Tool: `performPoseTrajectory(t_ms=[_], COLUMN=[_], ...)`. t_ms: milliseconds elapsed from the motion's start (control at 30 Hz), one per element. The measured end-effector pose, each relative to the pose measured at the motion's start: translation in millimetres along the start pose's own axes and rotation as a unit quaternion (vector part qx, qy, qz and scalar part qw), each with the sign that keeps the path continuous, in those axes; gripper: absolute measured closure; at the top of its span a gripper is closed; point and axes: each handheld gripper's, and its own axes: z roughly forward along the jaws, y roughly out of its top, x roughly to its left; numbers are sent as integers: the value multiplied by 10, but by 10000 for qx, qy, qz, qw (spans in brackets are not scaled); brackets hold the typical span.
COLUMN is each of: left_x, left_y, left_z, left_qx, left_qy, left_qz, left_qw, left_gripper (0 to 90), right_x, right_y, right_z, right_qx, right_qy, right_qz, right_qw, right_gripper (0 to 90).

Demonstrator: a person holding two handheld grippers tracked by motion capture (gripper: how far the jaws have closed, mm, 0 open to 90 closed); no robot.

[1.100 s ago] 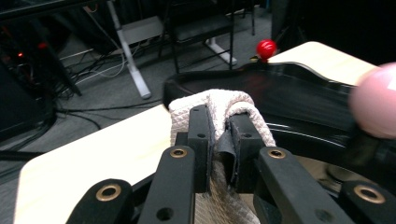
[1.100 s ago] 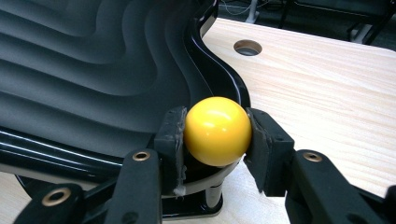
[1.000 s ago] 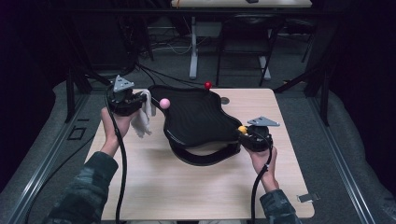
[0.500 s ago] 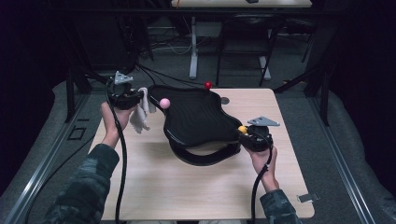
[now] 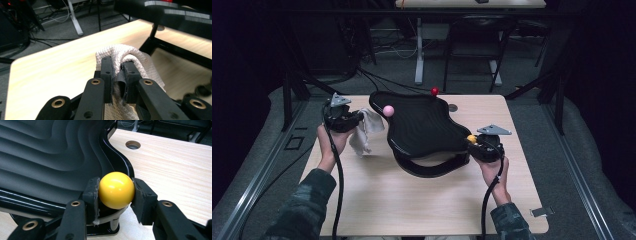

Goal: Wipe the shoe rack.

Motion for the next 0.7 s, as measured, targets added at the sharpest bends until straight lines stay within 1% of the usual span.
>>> performPoseTrajectory(t_ms=[67,100,233,367,533,700], left_x=[-6,-16,-66,-148,-251,-293], left_y=[-49,-73,-163,-273,-449,-607], left_z=[-18,-26,-71,-116,-150,-221], left_qx=[20,5,41,87,128,143], left_qy=[-56,-52,-111,-57,-92,-172], left_qz=[-33,-44,-6,133,190,64], left_qw=[10000,10000,9999,9999,9997,9997], left_gripper=[815,815,815,814,812,810], right_x=[1,1,1,1,-1,-3], right_y=[0,1,3,9,10,14], right_z=[0,-1,-1,-2,-6,-11], right_qx=[2,3,11,39,47,63], right_qy=[-1,-2,-3,1,13,35], right_qz=[-2,-4,-6,4,-10,-36], right_qw=[10000,10000,10000,10000,10000,10000], right_gripper=[597,597,597,597,596,595])
